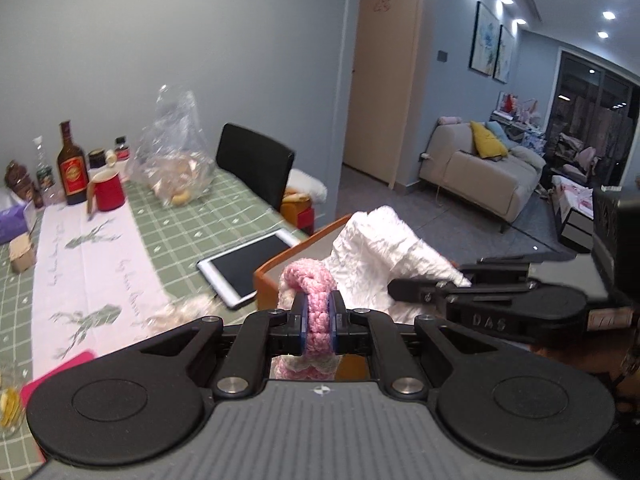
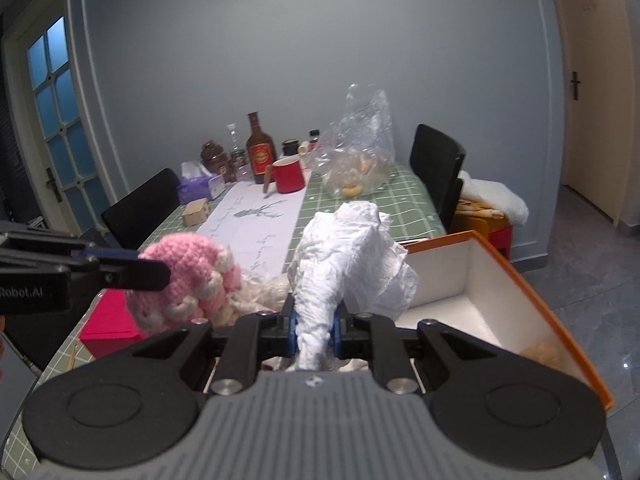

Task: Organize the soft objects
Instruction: 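Carry the tissue and knitted ball with both tools over the orange box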

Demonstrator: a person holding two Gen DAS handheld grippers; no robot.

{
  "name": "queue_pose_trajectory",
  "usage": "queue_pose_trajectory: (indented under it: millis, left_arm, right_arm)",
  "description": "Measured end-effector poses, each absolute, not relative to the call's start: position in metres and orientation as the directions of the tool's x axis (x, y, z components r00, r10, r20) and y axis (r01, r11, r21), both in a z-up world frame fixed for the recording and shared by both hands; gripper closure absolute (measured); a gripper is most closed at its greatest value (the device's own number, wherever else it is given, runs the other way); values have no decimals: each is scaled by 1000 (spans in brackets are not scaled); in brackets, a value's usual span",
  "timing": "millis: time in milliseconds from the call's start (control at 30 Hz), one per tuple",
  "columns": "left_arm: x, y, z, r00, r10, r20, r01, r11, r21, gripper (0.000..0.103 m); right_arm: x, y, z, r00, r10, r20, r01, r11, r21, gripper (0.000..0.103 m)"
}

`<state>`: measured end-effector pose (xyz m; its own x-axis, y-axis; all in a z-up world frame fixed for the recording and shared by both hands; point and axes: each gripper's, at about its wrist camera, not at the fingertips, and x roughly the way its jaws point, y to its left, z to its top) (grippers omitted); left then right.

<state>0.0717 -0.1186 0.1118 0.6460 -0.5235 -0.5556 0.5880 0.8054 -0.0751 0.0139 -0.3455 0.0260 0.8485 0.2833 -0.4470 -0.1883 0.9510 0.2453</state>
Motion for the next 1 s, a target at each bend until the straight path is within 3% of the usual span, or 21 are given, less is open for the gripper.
queue_pose_trajectory:
  millis: [333, 633, 1000]
  left_arm:
    - [96, -185, 115, 609, -575, -547, 627, 771, -112, 92]
    - [135, -229, 84, 600, -498, -626, 585, 807, -81, 92]
    - [152, -243, 67, 596, -451, -664, 552, 831, -69, 92]
  right_arm:
    - [14, -418, 17, 867, 180, -465, -54, 961, 273, 89]
    - [50, -434, -6, 824, 176, -539, -22, 960, 280, 89]
    - [81, -441, -21, 797, 187, -574, -1, 951, 309, 89]
